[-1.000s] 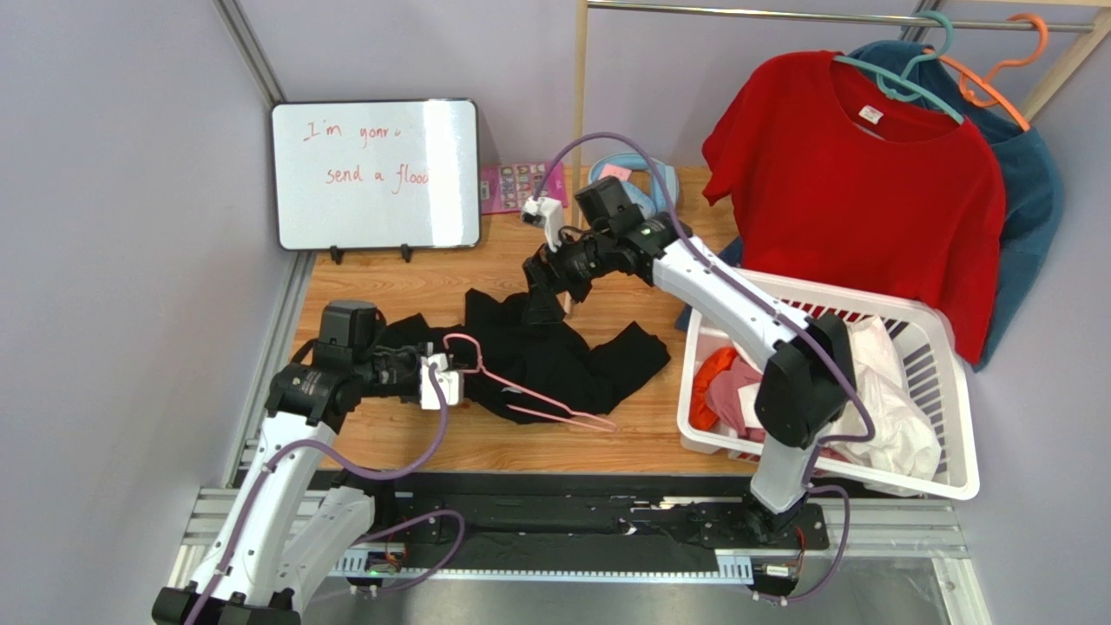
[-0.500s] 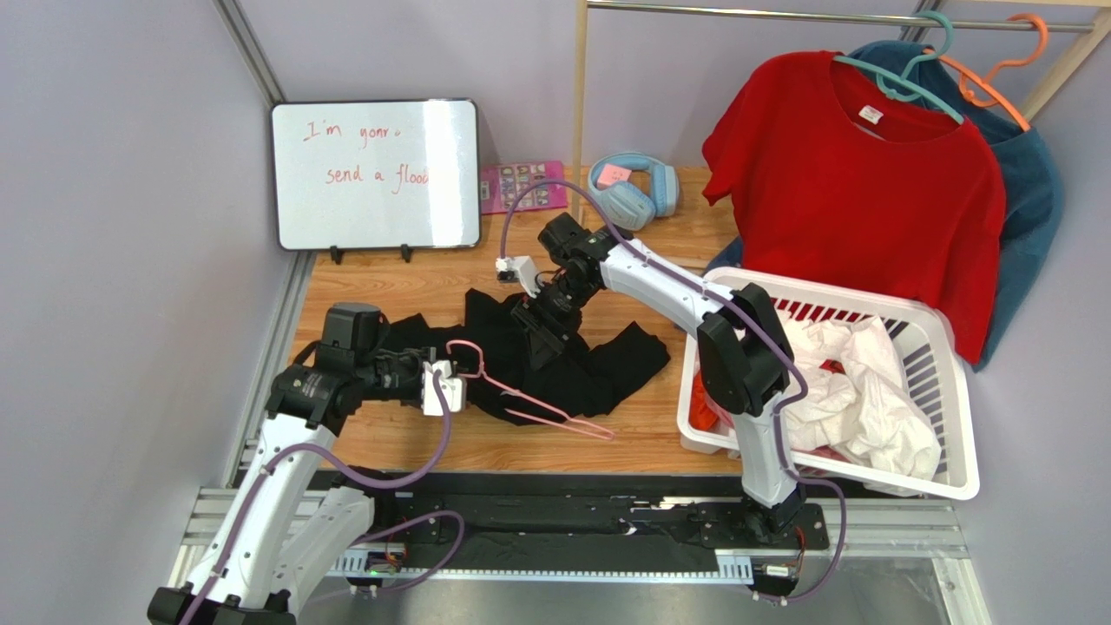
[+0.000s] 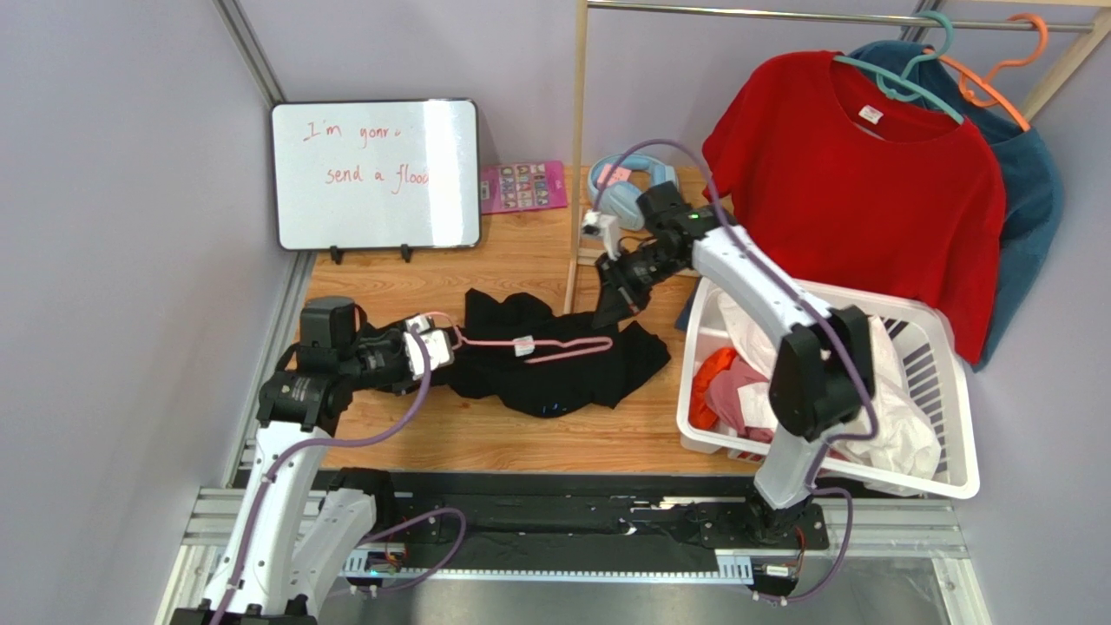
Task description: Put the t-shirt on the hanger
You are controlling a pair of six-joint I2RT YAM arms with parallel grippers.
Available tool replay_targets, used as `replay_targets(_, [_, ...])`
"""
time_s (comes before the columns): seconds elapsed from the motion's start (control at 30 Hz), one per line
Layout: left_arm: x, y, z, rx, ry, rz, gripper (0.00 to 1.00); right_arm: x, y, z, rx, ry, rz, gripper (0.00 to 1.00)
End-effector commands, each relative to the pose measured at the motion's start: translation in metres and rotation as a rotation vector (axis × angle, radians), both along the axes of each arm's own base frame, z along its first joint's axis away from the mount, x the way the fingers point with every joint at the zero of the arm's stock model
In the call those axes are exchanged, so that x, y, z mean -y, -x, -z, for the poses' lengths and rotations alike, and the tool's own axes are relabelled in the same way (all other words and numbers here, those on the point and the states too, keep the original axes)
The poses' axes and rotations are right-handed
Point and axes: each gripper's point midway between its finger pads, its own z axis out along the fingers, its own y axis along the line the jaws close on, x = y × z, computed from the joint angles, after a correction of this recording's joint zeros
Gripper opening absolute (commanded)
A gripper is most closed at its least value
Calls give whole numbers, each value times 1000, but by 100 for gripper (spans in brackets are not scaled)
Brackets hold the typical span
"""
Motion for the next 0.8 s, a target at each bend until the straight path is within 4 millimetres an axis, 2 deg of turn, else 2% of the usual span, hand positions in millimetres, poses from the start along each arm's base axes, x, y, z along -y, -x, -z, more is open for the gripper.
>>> replay_targets(0.0, [2, -8, -45, 11, 194, -118, 0, 17, 2, -50, 145, -135, 35, 0])
replay_targets(0.13, [-3, -13, -56, -17, 258, -204, 0, 34, -2, -69, 193, -186, 109, 0])
replay_targets(0.37, [-29, -31, -40, -39, 187, -347, 0, 45, 1, -84, 221, -219, 136, 0])
replay_targets(0.57, [-35, -24, -34, -34, 112, -326, 0, 54, -6, -98, 228, -255, 171, 0])
replay_targets(0.77, [-56, -32, -24, 10, 3, -395, 0, 67, -14, -107, 225, -290, 213, 0])
